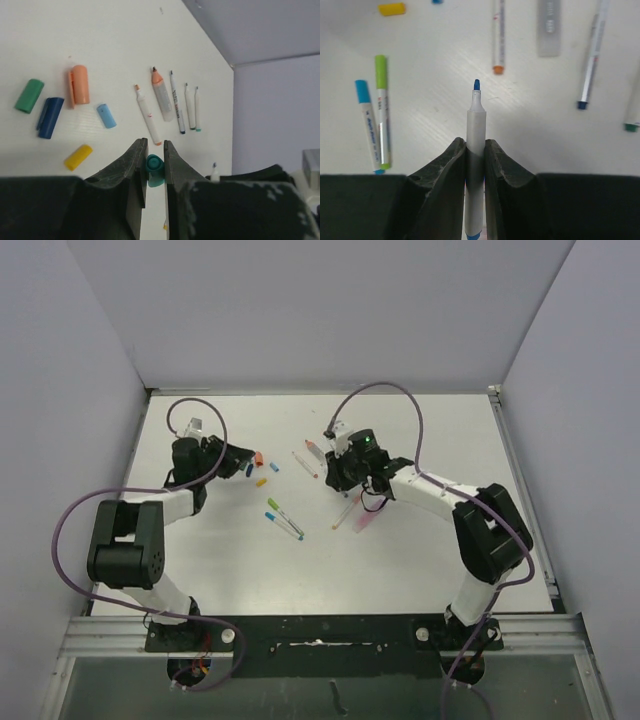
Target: Open the pen caps
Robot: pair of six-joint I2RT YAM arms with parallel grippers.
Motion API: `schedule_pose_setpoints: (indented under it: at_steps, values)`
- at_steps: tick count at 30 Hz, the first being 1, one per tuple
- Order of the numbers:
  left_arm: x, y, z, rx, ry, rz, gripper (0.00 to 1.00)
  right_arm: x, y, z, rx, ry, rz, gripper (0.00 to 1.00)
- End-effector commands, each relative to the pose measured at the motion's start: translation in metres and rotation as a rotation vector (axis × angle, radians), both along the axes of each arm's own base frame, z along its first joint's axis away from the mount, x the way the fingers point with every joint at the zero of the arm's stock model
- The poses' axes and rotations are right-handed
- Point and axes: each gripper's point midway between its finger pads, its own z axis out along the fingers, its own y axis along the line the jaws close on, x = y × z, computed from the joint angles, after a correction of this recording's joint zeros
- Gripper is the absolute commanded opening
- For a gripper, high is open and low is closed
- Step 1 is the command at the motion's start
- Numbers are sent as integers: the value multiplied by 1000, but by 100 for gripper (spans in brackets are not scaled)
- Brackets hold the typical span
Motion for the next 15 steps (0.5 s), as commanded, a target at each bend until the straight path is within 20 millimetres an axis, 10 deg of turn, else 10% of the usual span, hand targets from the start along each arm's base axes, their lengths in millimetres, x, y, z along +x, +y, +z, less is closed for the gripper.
schedule_pose_setpoints:
  at_steps: [1,15]
  values:
    - [-16,15,-42,57,119,11,0,61,-47,61,-8,-162,-188,0]
    - [-36,36,-103,57,268,45,20,132,-156,44,-88,-174,-412,0]
